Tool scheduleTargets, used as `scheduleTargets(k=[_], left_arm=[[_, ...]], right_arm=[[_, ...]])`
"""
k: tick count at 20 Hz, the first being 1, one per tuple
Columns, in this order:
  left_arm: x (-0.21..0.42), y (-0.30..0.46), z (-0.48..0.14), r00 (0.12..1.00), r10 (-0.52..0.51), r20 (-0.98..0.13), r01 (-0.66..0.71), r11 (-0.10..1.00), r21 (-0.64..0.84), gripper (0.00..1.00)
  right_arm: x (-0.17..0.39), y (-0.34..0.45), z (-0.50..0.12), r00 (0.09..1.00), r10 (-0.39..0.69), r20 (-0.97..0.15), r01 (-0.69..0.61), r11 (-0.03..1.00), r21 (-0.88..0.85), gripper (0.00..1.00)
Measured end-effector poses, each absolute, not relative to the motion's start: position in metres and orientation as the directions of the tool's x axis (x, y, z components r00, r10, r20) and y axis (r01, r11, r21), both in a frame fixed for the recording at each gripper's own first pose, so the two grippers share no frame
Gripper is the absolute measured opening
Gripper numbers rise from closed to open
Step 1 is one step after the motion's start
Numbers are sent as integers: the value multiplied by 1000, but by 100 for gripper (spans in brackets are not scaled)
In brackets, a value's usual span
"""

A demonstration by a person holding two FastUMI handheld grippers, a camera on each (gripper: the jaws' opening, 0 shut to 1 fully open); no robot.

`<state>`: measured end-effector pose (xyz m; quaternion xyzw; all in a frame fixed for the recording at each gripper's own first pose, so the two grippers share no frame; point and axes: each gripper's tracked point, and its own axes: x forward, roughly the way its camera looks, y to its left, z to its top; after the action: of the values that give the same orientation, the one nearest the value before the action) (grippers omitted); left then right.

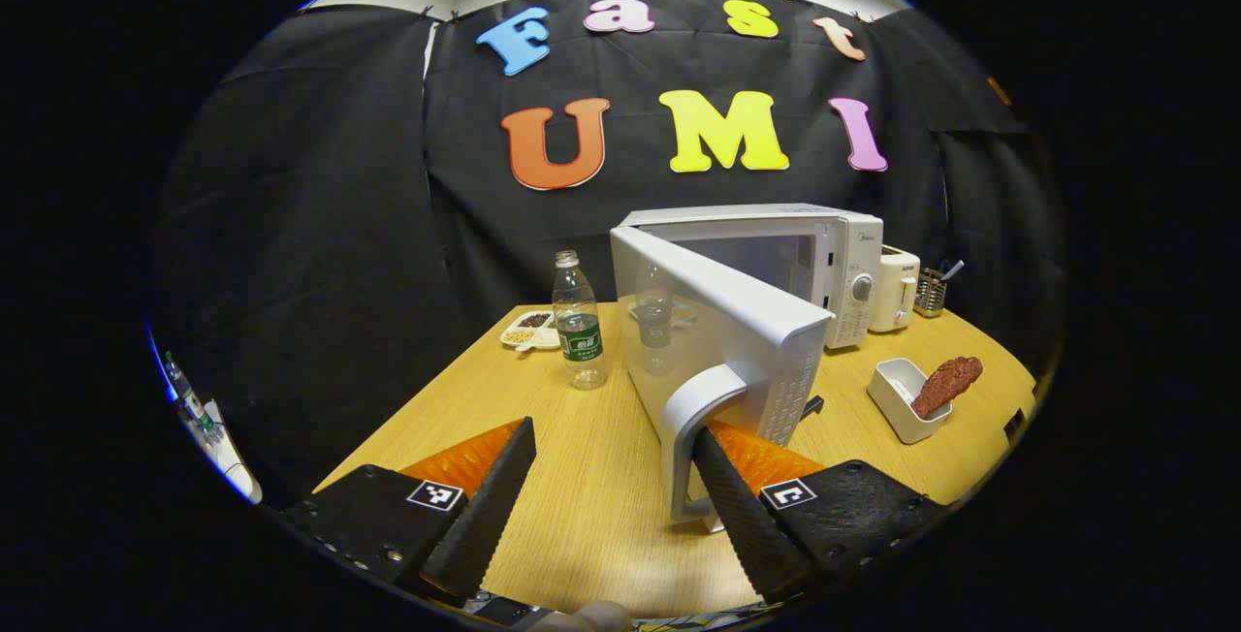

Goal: Open the microwave oven with the left hand, put the food in, and close the microwave oven.

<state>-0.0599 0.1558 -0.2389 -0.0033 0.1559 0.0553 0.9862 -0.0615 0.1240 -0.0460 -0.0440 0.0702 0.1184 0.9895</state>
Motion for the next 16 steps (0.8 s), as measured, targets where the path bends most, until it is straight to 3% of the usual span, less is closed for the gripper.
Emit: scheduleTargets(k=[4, 7, 10, 11, 12, 14, 16], left_arm=[[-72, 180, -241, 932, 127, -340, -142, 990, -19, 96], [-86, 200, -233, 934, 188, -305, -179, 982, 56, 96], [-96, 225, -224, 923, 247, -295, -238, 969, 68, 95], [-100, 224, -219, 923, 252, -292, -242, 968, 71, 96], [-104, 225, -212, 924, 265, -276, -249, 964, 94, 96], [-113, 219, -200, 927, 263, -266, -249, 965, 89, 96], [-122, 206, -184, 934, 252, -255, -242, 968, 70, 95]], right_arm=[[-58, 120, -69, 956, 226, -187, -237, 971, -39, 100], [-55, 117, -80, 952, 227, -204, -238, 971, -30, 96], [-46, 109, -97, 948, 227, -224, -240, 970, -33, 100], [-42, 105, -106, 944, 224, -241, -238, 971, -31, 96], [-39, 100, -117, 939, 225, -260, -239, 971, -23, 100], [-30, 90, -140, 924, 238, -299, -244, 970, 17, 96], [-20, 80, -168, 905, 261, -335, -258, 965, 56, 100]])
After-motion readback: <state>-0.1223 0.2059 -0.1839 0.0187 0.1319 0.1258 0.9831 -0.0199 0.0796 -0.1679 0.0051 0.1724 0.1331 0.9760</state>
